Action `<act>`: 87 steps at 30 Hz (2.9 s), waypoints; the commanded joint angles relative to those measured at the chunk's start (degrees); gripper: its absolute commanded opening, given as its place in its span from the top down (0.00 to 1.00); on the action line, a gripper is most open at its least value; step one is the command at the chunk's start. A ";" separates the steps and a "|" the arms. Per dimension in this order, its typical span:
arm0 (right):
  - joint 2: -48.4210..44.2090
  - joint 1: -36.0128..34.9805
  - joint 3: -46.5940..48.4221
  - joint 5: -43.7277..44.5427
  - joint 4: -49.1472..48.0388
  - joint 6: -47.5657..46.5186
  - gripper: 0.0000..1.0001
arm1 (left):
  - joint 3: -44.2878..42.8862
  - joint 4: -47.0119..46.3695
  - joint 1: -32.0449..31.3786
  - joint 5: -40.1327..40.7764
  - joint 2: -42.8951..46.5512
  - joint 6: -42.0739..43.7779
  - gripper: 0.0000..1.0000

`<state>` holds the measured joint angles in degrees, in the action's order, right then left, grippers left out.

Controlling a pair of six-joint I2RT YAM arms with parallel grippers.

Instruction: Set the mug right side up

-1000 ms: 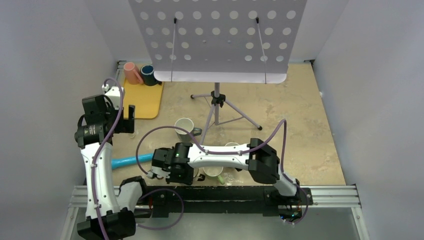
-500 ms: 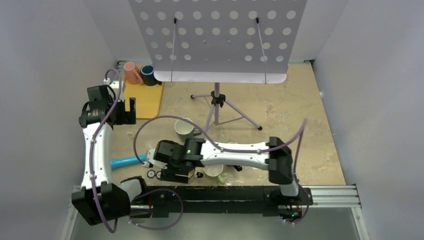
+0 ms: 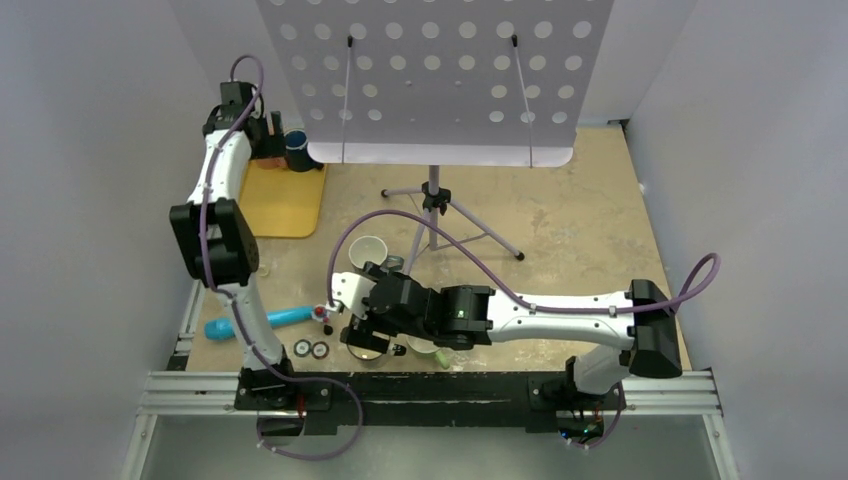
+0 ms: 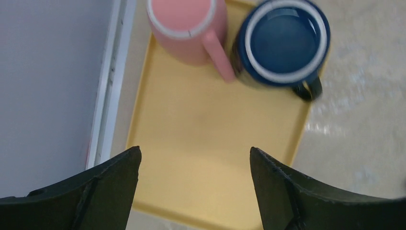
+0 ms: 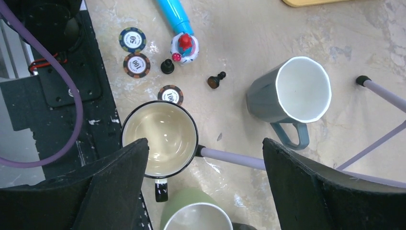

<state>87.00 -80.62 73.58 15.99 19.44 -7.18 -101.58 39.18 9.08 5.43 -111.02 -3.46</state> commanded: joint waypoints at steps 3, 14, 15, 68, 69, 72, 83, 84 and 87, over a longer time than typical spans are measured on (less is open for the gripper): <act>-0.86 -0.22 -2.48 -0.37 -9.49 -2.84 0.09 | -25.83 2.97 -0.11 13.64 -18.33 -1.39 0.13; 1.90 -0.20 -2.02 -5.73 -9.28 -4.58 0.09 | -34.13 -3.97 -0.39 13.28 -28.76 6.92 0.12; 2.48 -0.16 -1.57 -5.73 -8.89 -4.74 0.10 | -33.86 -4.13 -0.40 12.46 -28.81 6.94 0.12; 5.71 0.14 0.60 -5.87 -5.29 -6.75 0.10 | 10.14 -12.93 5.24 -4.13 -1.16 10.72 0.01; 5.73 0.14 0.60 -5.90 -5.31 -6.86 0.10 | 10.58 -14.17 5.24 -4.91 -1.20 11.60 0.05; 5.75 0.18 0.69 -5.61 -4.97 -6.82 0.10 | 7.88 -12.11 5.23 -5.01 -4.46 12.57 0.20; 4.52 0.17 0.16 -5.02 -5.19 -6.26 0.10 | -6.72 0.23 5.64 -3.46 -14.49 8.99 0.72; 4.39 0.16 0.10 -5.11 -5.27 -6.24 0.10 | -6.20 0.19 5.68 -3.92 -14.03 8.86 0.86; 4.11 0.17 -0.21 -5.38 -5.97 -6.07 0.10 | -1.84 -1.03 5.76 -5.12 -9.97 8.53 1.00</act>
<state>94.08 -80.58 73.17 9.91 15.42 -13.93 -105.73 38.50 14.55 1.80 -125.89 6.04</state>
